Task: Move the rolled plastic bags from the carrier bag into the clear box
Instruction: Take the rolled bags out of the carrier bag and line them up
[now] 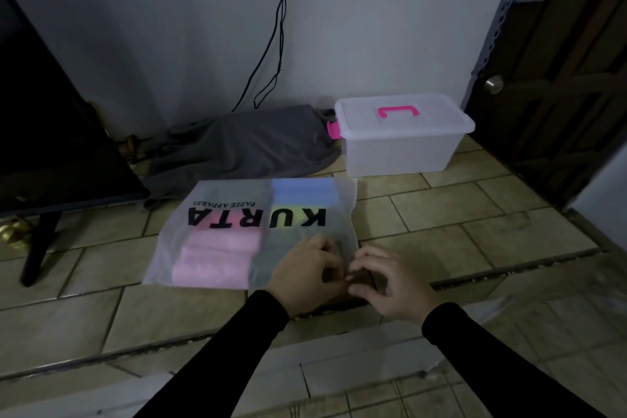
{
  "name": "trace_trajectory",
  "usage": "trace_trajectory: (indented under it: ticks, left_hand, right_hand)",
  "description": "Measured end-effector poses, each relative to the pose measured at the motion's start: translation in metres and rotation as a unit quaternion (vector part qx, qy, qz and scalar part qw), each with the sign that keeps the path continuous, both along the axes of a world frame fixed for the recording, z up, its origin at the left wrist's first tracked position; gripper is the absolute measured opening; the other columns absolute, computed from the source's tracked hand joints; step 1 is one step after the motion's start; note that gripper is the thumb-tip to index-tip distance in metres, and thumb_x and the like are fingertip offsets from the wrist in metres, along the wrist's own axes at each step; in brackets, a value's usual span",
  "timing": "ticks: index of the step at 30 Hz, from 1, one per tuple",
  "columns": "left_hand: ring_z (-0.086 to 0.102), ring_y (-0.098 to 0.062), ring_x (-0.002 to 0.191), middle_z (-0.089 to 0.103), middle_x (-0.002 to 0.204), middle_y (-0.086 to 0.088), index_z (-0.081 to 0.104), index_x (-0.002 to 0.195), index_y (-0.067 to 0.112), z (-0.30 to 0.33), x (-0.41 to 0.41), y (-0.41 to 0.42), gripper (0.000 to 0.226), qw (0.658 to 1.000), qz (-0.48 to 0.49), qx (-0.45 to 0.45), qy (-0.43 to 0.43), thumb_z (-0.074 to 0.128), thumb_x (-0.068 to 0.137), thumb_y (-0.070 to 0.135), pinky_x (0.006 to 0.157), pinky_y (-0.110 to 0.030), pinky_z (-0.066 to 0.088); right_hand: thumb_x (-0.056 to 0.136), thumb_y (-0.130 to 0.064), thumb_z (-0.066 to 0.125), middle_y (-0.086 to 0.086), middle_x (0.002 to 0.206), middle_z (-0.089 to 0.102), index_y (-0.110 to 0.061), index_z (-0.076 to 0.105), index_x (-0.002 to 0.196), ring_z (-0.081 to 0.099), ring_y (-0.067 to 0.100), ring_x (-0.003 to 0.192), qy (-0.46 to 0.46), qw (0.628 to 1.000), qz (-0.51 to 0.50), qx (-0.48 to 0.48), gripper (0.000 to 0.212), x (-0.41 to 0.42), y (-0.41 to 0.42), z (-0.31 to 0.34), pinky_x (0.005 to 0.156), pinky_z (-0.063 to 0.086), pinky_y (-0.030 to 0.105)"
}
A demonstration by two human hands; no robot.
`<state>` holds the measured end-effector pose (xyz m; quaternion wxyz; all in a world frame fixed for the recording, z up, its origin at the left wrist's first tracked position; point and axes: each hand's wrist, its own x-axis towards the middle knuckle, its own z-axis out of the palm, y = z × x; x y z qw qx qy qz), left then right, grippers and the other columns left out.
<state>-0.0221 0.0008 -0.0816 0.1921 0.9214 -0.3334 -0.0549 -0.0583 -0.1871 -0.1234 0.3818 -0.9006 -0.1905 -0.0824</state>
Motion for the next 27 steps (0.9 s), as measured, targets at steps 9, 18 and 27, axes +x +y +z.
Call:
trace_trajectory:
  ticks: [9, 18, 27]
  left_hand:
    - [0.046, -0.005, 0.087, 0.047, 0.098, 0.008, 0.049, 0.064, 0.026, 0.006, -0.001, 0.002, 0.027, 0.998, 0.021, -0.052, 0.03, 0.062, 0.087, 0.033, 0.077, -0.013, 0.037]
    - [0.042, -0.01, 0.056, 0.043, 0.059, 0.008, 0.048, 0.061, 0.022, 0.056, 0.005, 0.018, 0.032, 0.972, 0.067, -0.148, -0.172, 0.066, 0.086, 0.028, 0.056, -0.028, 0.033]
    - [0.041, -0.009, 0.058, 0.043, 0.065, 0.007, 0.042, 0.064, 0.019, 0.067, -0.001, 0.033, 0.028, 0.947, 0.056, -0.247, -0.197, 0.057, 0.087, 0.021, 0.051, -0.031, 0.037]
  right_hand:
    - [0.091, -0.008, 0.054, -0.015, 0.089, 0.047, -0.035, 0.043, 0.073, 0.052, 0.002, 0.085, 0.046, 0.997, -0.052, 0.043, 0.034, 0.004, 0.013, -0.002, 0.075, 0.042, 0.014]
    - [0.087, 0.003, 0.056, -0.01, 0.1, 0.052, -0.013, 0.06, 0.094, 0.054, 0.007, 0.09, -0.074, 0.996, -0.044, 0.021, 0.018, 0.058, 0.011, 0.036, 0.078, 0.046, 0.023]
    - [0.085, -0.012, 0.06, -0.003, 0.086, 0.055, -0.01, 0.06, 0.08, 0.05, 0.008, 0.083, -0.127, 0.992, 0.016, 0.001, 0.005, 0.077, 0.018, 0.057, 0.072, 0.042, 0.019]
